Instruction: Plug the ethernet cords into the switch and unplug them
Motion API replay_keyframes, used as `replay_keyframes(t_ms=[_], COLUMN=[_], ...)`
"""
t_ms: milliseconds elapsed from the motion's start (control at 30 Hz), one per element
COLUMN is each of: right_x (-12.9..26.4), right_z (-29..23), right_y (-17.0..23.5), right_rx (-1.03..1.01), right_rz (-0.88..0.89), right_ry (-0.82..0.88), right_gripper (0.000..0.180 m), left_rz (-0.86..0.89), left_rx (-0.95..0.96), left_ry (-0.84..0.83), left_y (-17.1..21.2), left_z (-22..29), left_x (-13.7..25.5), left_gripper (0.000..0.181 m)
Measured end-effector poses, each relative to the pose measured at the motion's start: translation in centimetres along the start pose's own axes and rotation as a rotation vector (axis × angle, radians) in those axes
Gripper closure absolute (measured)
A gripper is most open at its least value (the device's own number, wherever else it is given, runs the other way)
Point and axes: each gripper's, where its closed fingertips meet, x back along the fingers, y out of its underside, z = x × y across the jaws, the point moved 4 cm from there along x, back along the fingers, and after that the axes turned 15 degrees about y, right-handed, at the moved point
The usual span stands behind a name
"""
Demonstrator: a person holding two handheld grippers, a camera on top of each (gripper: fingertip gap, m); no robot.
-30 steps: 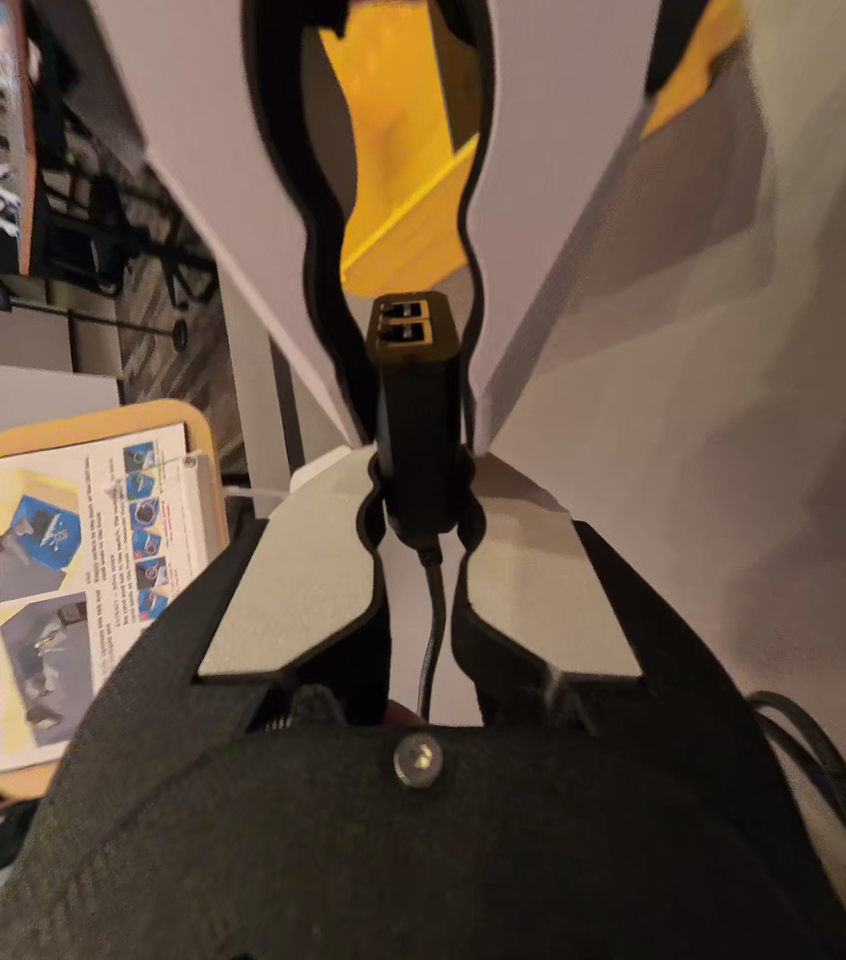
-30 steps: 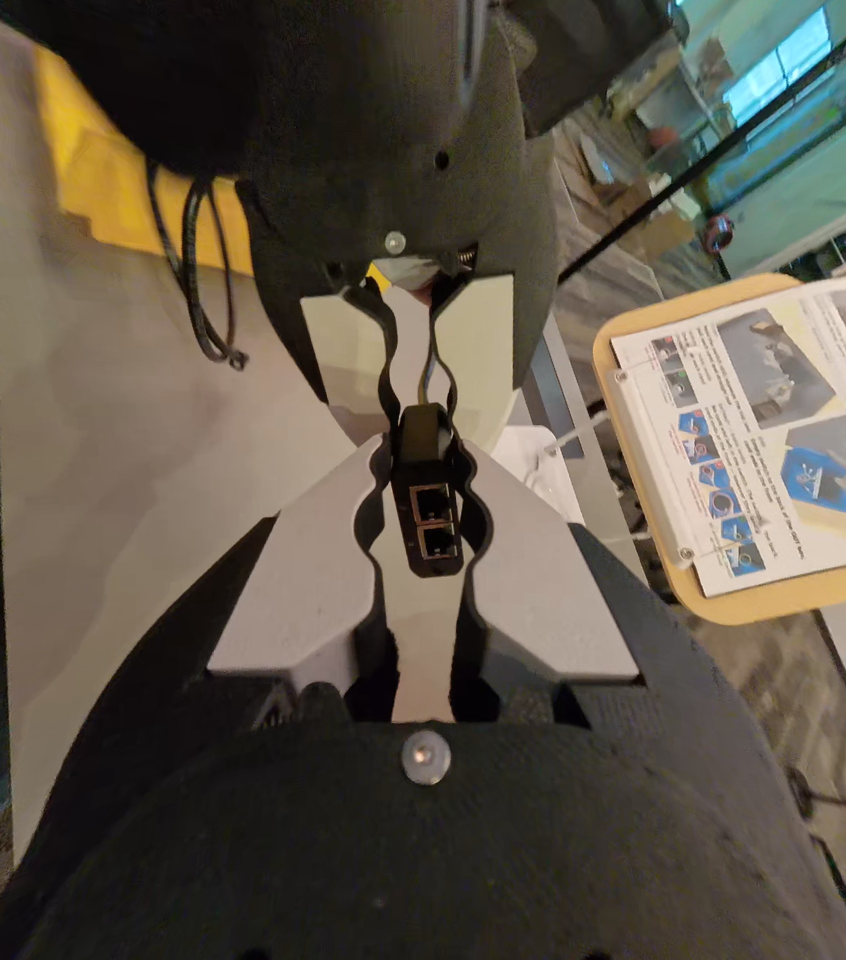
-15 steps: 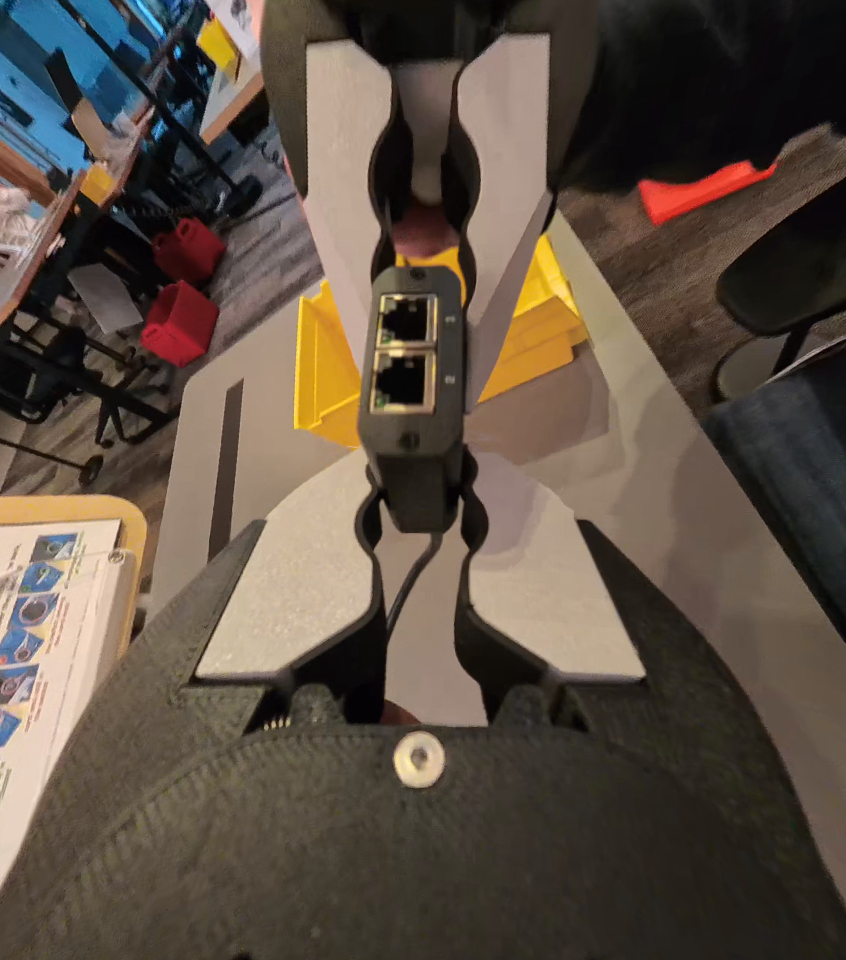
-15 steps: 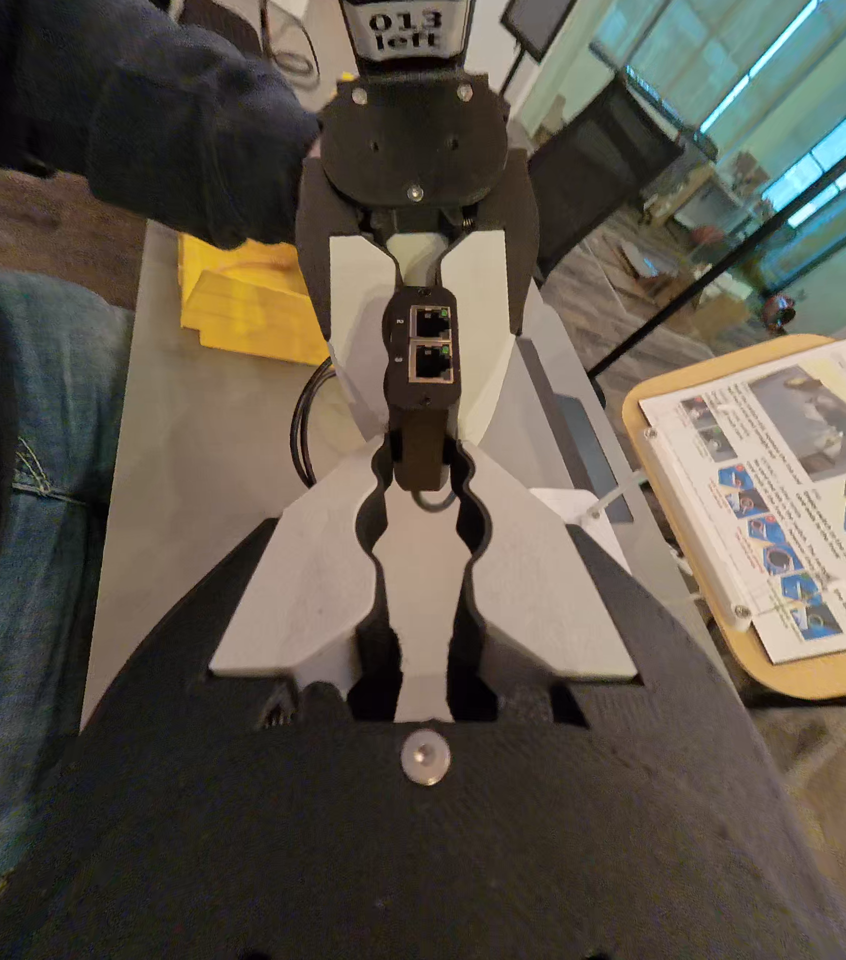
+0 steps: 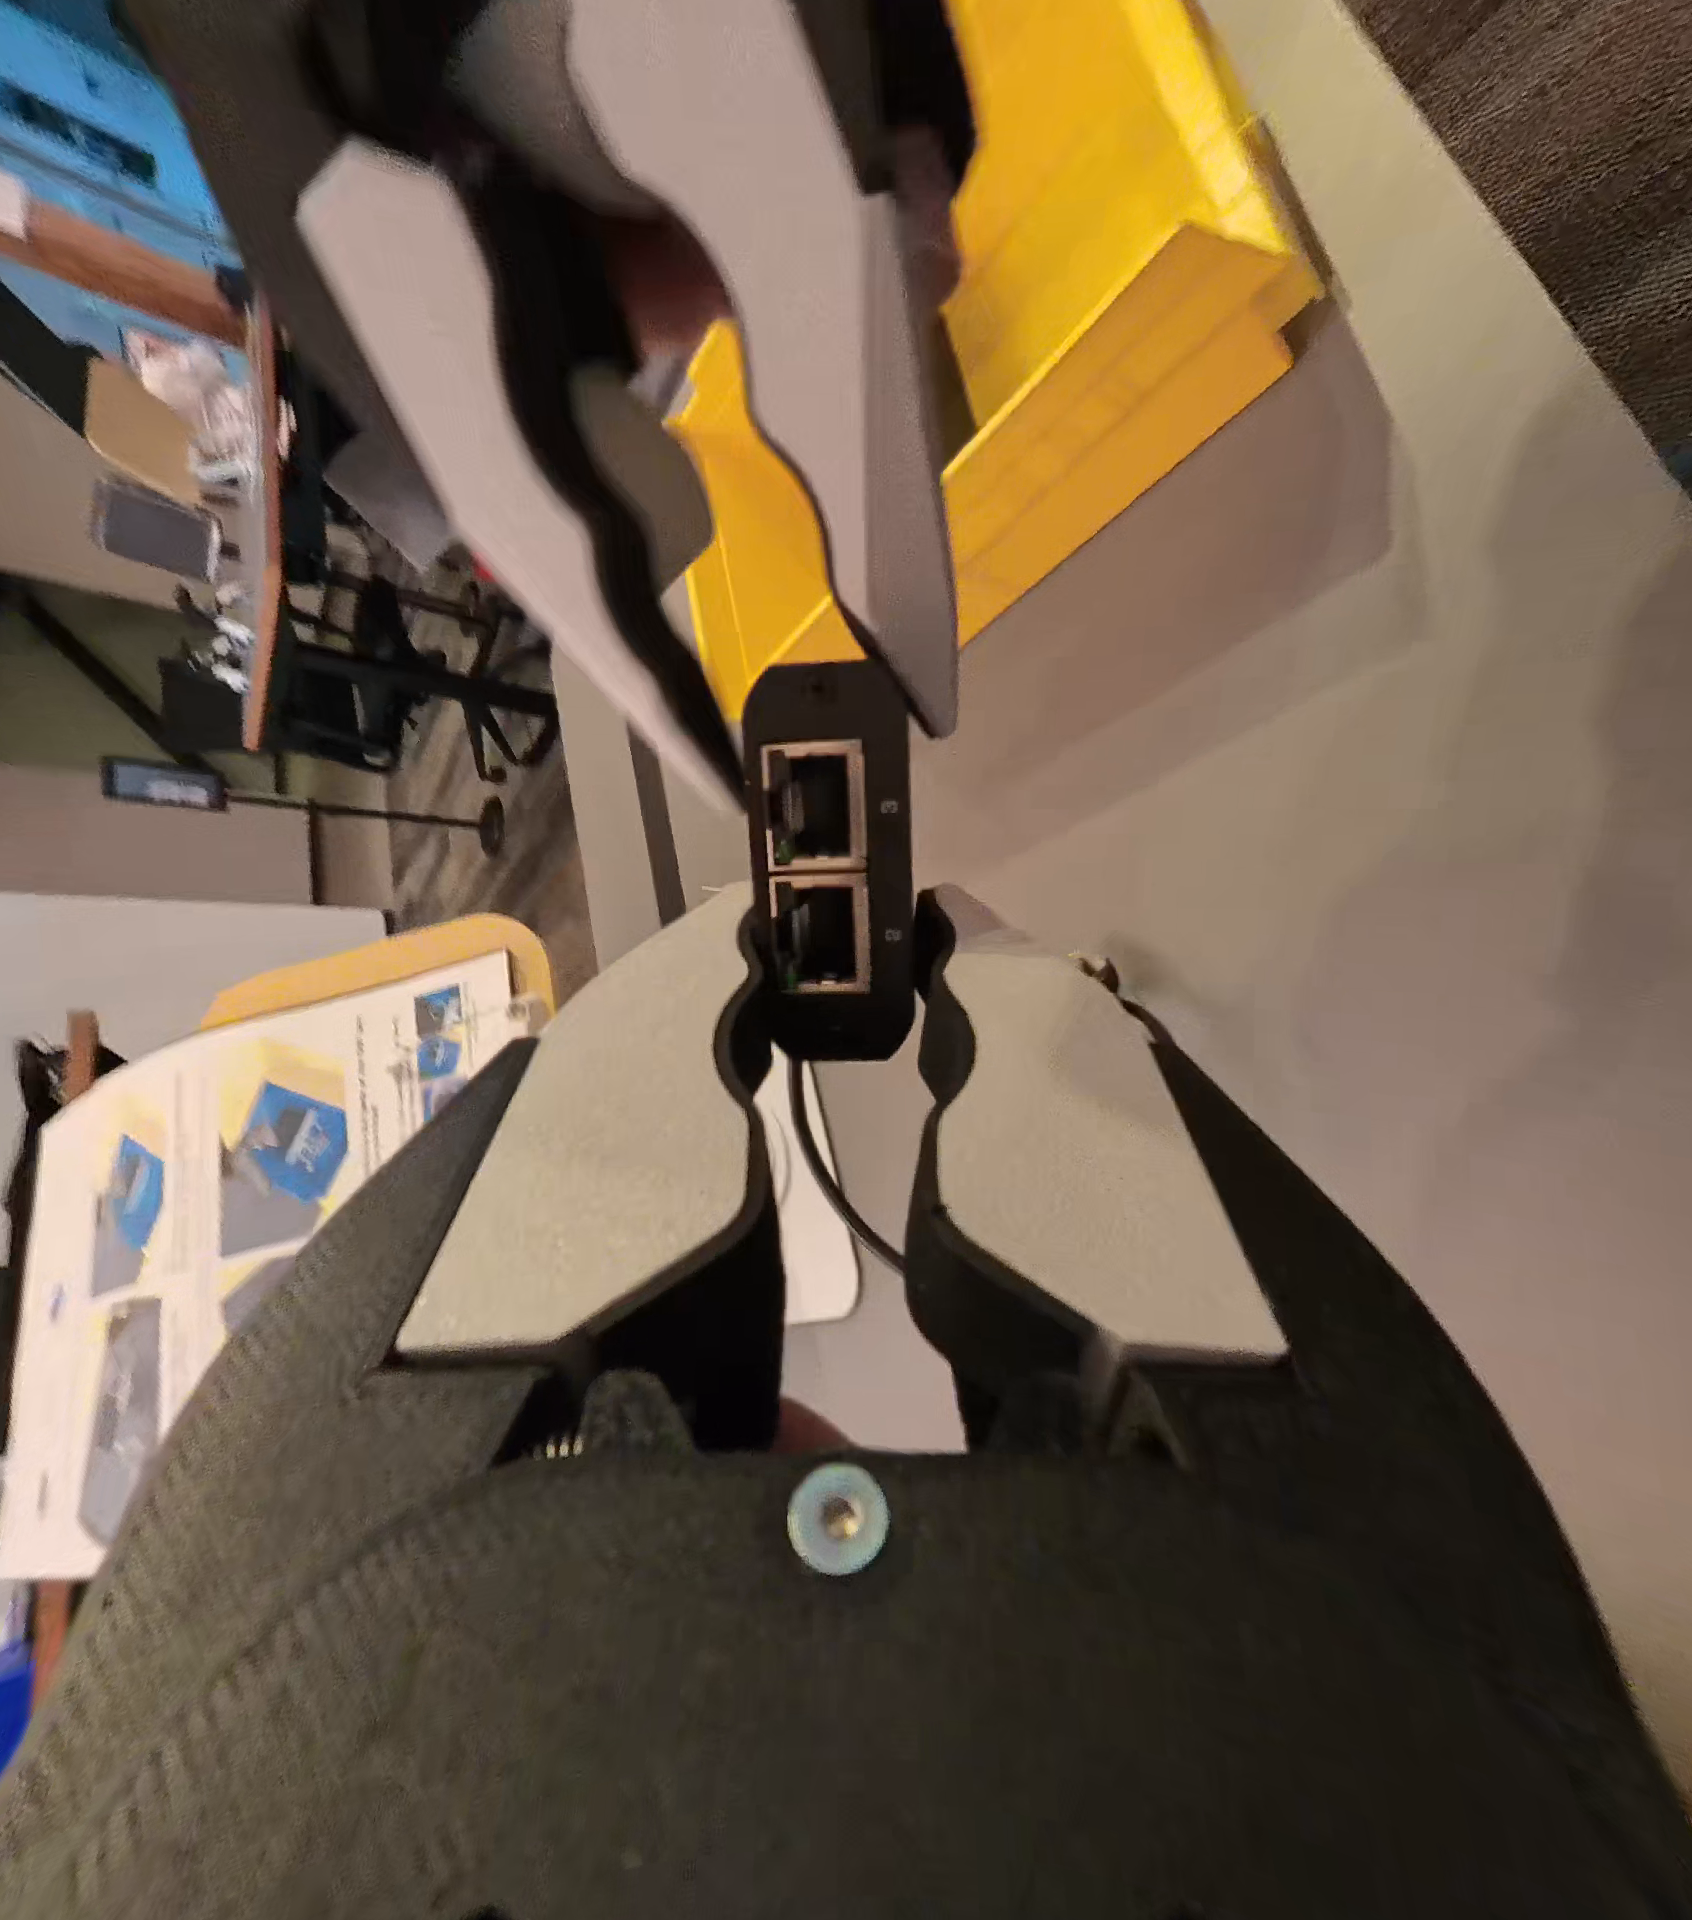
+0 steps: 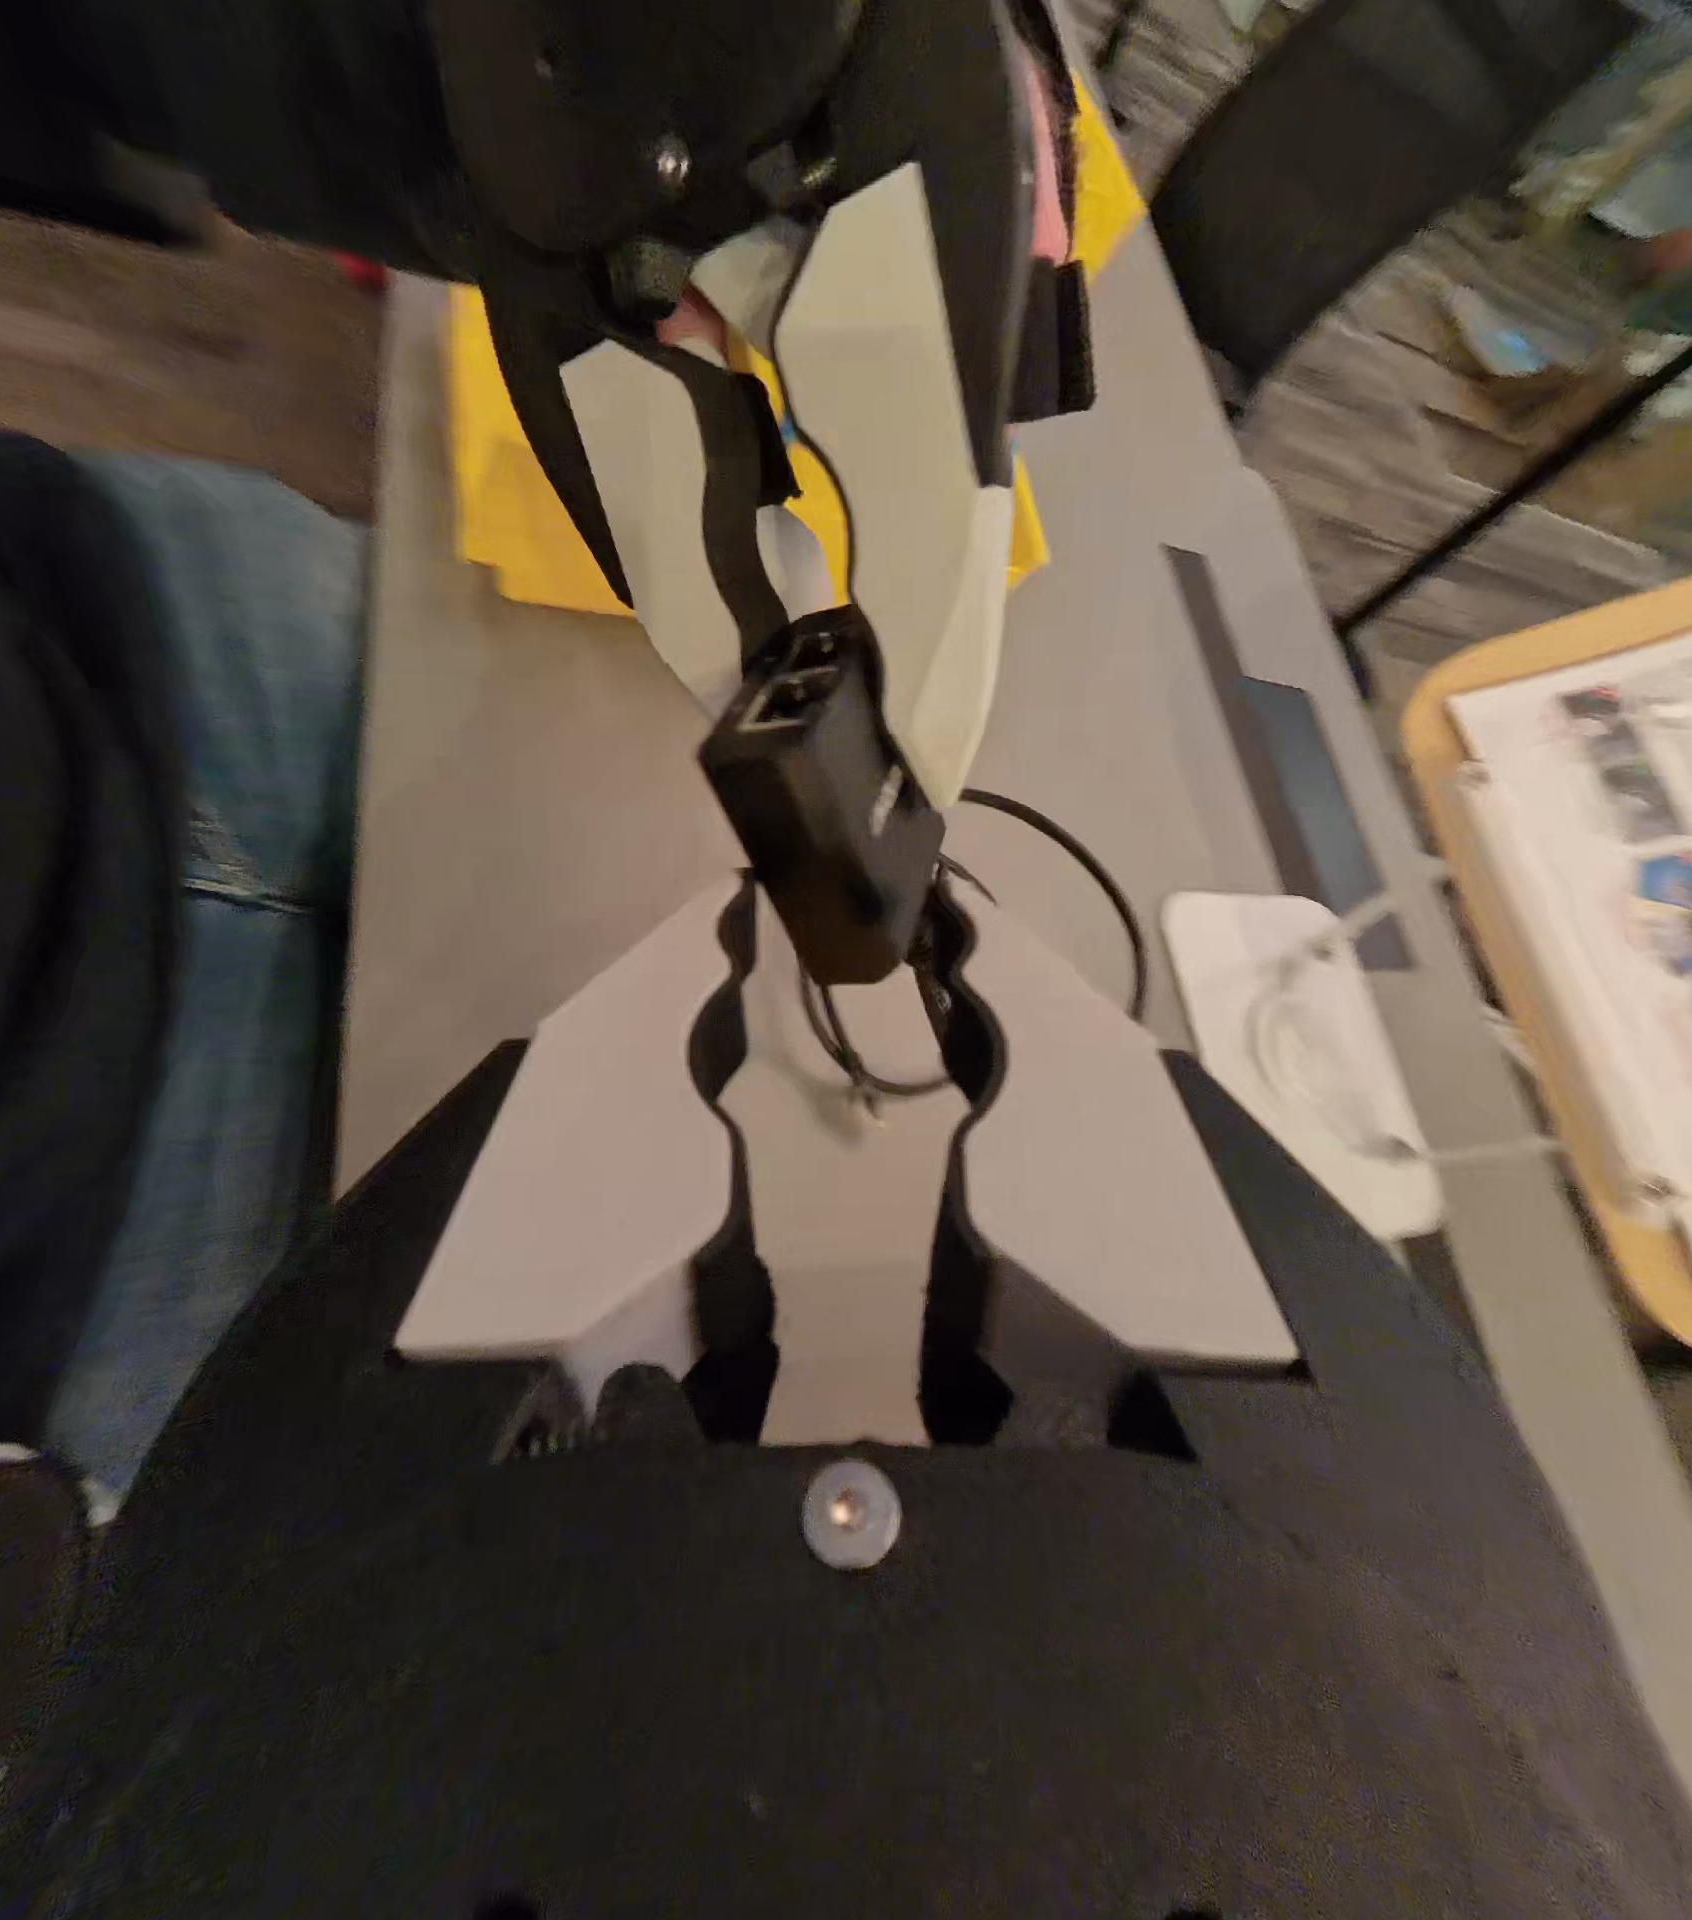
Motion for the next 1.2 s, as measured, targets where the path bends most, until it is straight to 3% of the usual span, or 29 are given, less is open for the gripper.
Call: replay_keyframes(t_ms=[67, 200, 300, 367, 467, 733, 833, 900, 1067, 1200], right_x=[0.0, -0.6, -1.4, -1.1, -1.0, -2.2, -3.0, -3.4, -4.0, -4.2], right_z=[0.3, -1.2, -2.7, -3.6, -4.5, -4.2, -3.9, -3.6, -3.2, -3.2], right_y=[0.1, -0.6, -0.7, -1.1, -1.6, -1.7, -1.0, -0.6, 0.7, 1.2], right_rx=[-0.017, -0.042, -0.067, -0.094, -0.104, -0.102, -0.117, -0.144, -0.122, -0.106], right_rz=[0.02, 0.042, 0.027, 0.08, 0.105, 0.057, 0.007, -0.02, -0.124, -0.174], right_ry=[-0.1, -0.398, -0.597, -0.723, -0.801, -0.72, -0.653, -0.604, -0.429, -0.3], right_gripper=[0.122, 0.1, 0.097, 0.105, 0.108, 0.113, 0.113, 0.113, 0.113, 0.113], left_rz=[0.012, 0.025, 0.006, 0.006, 0.024, 0.042, -0.019, -0.034, -0.184, -0.375], left_rx=[-0.069, -0.173, -0.247, -0.276, -0.294, -0.227, -0.167, -0.109, 0.1, 0.281], left_ry=[-0.009, -0.038, -0.086, -0.104, -0.105, -0.123, -0.148, -0.148, -0.242, -0.331], left_y=[-1.0, -2.7, -3.6, -3.9, -4.0, -2.3, -0.5, 0.8, 6.2, 12.8], left_z=[0.6, 1.1, 1.2, 1.5, 2.1, 2.0, 1.6, 1.7, 1.8, 3.6], left_x=[0.4, 0.9, 1.2, 1.4, 1.7, 2.0, 2.0, 2.7, 7.5, 12.5], left_gripper=[0.156, 0.156, 0.156, 0.156, 0.156, 0.156, 0.131, 0.128, 0.121, 0.131])
